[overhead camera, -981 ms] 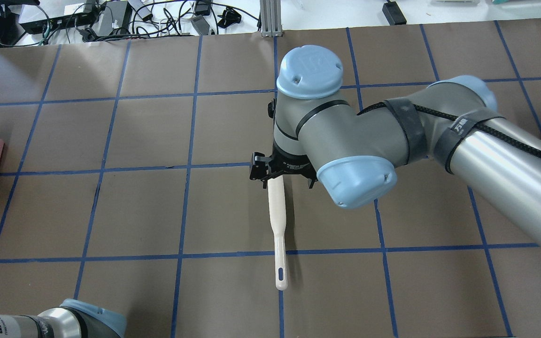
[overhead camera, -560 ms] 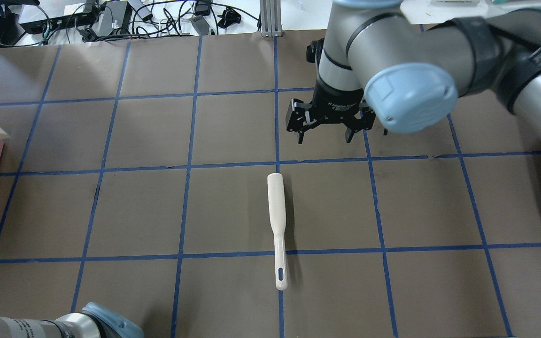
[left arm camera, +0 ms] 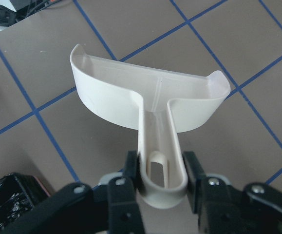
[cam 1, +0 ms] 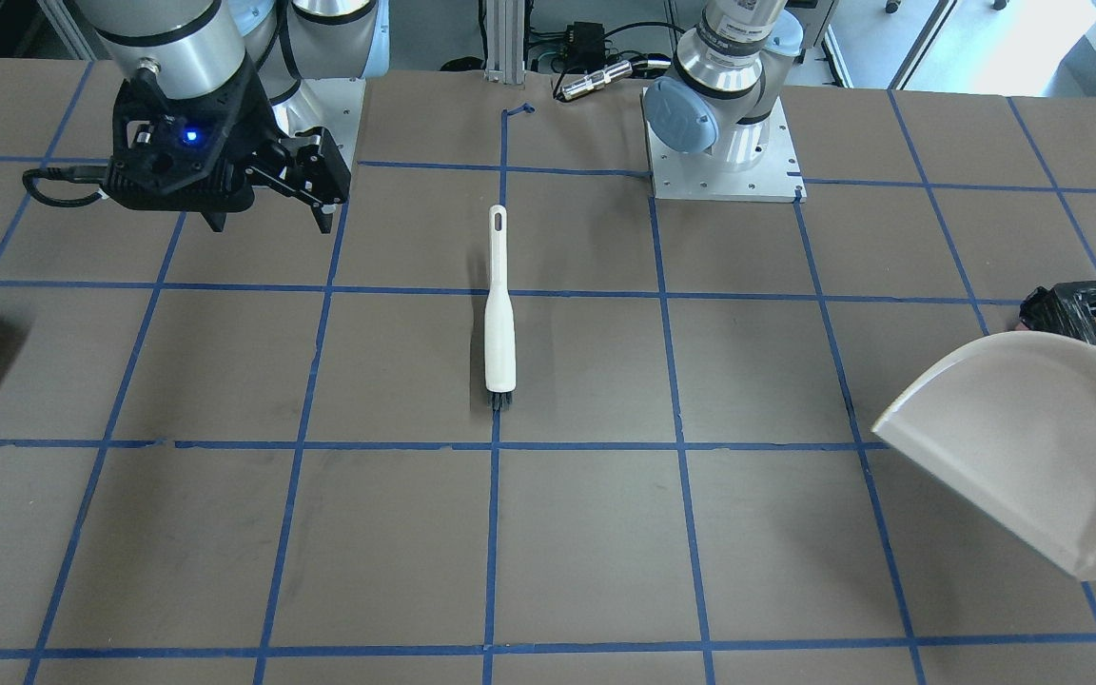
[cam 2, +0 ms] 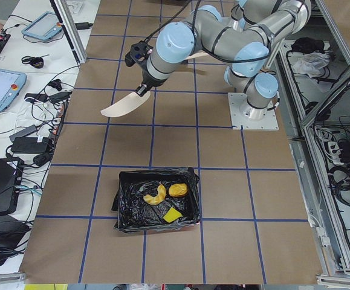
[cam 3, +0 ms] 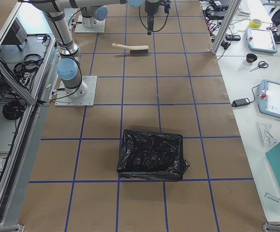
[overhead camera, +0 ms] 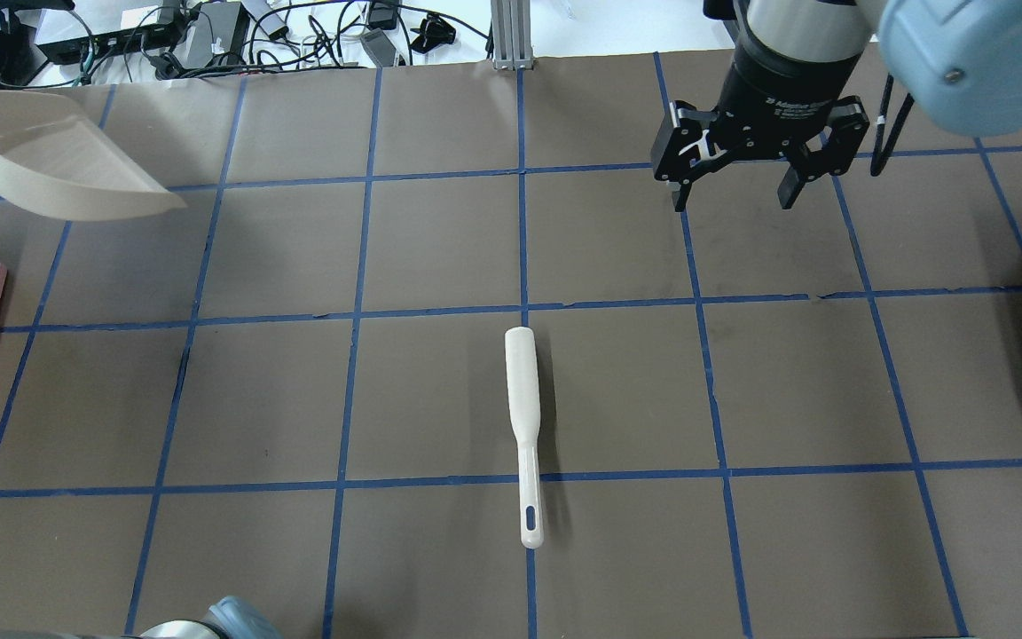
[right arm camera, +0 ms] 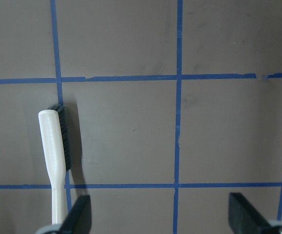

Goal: Sweep and dump trash in nearest bin
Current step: 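Bring the empty dustpan back with the left gripper and set it down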

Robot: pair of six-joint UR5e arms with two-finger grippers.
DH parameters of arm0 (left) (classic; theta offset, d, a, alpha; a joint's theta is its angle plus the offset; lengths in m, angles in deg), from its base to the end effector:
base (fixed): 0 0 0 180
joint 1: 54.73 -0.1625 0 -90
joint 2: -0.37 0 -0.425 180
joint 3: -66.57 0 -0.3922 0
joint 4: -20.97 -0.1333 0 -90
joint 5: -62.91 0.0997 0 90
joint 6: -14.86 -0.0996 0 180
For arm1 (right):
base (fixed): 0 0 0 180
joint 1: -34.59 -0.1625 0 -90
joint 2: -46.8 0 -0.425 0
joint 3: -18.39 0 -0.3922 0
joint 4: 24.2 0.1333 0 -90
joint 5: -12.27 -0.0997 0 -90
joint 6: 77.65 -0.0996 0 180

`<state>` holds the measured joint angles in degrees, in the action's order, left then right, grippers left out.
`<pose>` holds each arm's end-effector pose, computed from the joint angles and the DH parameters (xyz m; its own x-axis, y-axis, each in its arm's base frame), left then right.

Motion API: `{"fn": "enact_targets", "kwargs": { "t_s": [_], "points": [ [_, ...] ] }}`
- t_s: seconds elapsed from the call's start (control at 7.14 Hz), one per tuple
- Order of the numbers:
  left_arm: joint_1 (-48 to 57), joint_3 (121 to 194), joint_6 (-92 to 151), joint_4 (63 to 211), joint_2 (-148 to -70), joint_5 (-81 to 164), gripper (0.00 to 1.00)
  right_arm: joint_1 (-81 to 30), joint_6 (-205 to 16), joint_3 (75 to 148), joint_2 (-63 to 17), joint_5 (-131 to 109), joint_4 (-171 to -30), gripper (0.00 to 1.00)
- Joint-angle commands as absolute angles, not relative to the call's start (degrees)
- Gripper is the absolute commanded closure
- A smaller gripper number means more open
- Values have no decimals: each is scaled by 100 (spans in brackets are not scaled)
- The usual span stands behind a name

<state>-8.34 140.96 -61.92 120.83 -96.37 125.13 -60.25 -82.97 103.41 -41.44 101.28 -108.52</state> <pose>0.2393 -0.5117 0.5552 -0.8166 0.5639 0.1234 0.4605 0.7653 -0.4497 0.1767 -0.4868 0.5056 -0.9999 0.0090 -0.0132 0.0084 0.9990 0.0443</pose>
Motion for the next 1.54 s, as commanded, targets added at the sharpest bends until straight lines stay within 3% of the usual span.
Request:
{"fn": "enact_targets", "kwargs": {
  "t_s": [0.0,0.28,0.7,1.4],
  "points": [
    [323,14469,-4673,11486,-9552,12497,100,-6024,-8222,10373,-4215,10174,-10831,0],
    [1378,15029,-3312,10305,-9709,12200,100,-6006,-8257,10373,-4232,10244,-10849,0],
    [2548,16480,-1148,7379,-9754,12258,100,-6006,-8240,10382,-4250,10262,-10814,0],
    [3823,17510,542,4798,-10018,13285,100,-6015,-8222,10382,-4250,10271,-10788,0]
  ]
}}
